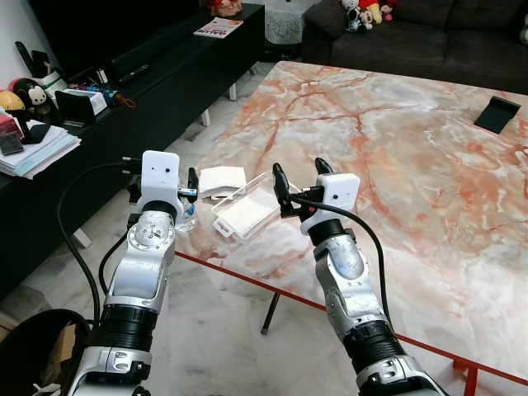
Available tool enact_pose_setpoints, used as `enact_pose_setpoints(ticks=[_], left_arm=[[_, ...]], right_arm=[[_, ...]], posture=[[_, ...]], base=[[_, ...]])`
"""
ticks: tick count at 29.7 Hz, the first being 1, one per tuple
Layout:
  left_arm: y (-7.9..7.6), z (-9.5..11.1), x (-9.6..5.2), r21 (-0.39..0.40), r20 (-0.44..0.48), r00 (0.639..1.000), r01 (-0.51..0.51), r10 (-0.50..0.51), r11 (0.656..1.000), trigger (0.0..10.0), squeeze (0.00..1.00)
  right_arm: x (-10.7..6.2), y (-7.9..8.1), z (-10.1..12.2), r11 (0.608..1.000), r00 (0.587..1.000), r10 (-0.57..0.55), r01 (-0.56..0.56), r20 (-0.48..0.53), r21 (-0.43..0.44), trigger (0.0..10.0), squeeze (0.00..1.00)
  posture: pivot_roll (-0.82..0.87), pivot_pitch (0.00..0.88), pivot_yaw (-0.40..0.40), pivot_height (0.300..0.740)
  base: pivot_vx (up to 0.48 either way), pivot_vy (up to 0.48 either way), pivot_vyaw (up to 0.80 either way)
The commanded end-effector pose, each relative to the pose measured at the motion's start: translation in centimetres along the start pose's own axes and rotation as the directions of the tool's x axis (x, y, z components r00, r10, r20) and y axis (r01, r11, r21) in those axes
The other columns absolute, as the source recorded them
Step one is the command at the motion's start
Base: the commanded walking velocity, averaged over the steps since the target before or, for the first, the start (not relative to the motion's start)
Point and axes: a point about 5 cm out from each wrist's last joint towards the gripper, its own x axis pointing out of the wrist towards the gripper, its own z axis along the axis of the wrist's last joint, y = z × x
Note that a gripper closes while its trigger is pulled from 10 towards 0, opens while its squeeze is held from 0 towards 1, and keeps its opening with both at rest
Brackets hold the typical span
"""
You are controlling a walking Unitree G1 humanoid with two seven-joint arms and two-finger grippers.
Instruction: Picking trash to rubbish bin
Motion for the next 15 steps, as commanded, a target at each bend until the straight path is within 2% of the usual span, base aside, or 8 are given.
enact_pose_setpoints(ticks=[1,3,4,5,6,7,15], left_arm=[[0.48,0.22,0.41,0.021,0.002,1.000,-0.025,0.025,0.999,10.0,0.00],[0.47,0.21,0.43,0.021,0.001,1.000,-0.027,0.027,0.999,10.0,0.00],[0.43,0.15,0.52,0.020,-0.001,1.000,-0.027,0.027,0.999,2.0,0.00],[0.41,0.10,0.57,0.019,-0.001,1.000,-0.027,0.027,0.999,0.7,0.00],[0.38,0.07,0.62,0.018,-0.001,1.000,-0.026,0.026,0.999,0.7,0.00],[0.35,0.05,0.68,0.016,-0.001,1.000,-0.026,0.026,1.000,0.0,0.00],[0.10,0.35,0.87,0.000,0.014,1.000,-0.019,0.019,1.000,0.0,0.00]], right_arm=[[0.26,0.18,0.18,1.000,1.000,0.003,-0.003,0.001,0.003,10.0,0.00],[0.26,0.18,0.18,1.000,1.000,0.003,-0.003,0.001,0.003,10.0,0.00],[0.26,0.17,0.18,1.000,1.000,0.002,-0.002,0.001,0.002,10.0,0.00],[0.26,0.16,0.18,1.000,1.000,0.002,-0.002,0.001,0.001,10.0,0.00],[0.25,0.15,0.18,1.000,1.000,0.001,-0.001,0.001,0.001,10.0,0.00],[0.24,0.13,0.17,1.000,1.000,0.001,-0.001,0.000,0.000,10.0,0.00],[0.25,0.02,0.16,1.000,1.000,-0.002,0.002,-0.002,-0.003,10.0,0.00]], posture=[[-0.09,0.081,0.016,0.740],[-0.09,0.081,0.016,0.740],[-0.09,0.081,0.017,0.740],[-0.09,0.081,0.017,0.740],[-0.09,0.081,0.017,0.740],[-0.09,0.081,0.017,0.740],[-0.09,0.083,0.013,0.740]], base=[[0.000,0.000,0.00],[0.000,0.000,0.00],[0.000,0.000,0.00],[0.000,0.000,0.00],[0.000,0.000,0.00],[0.000,0.000,0.00],[0.000,0.000,0.00]])
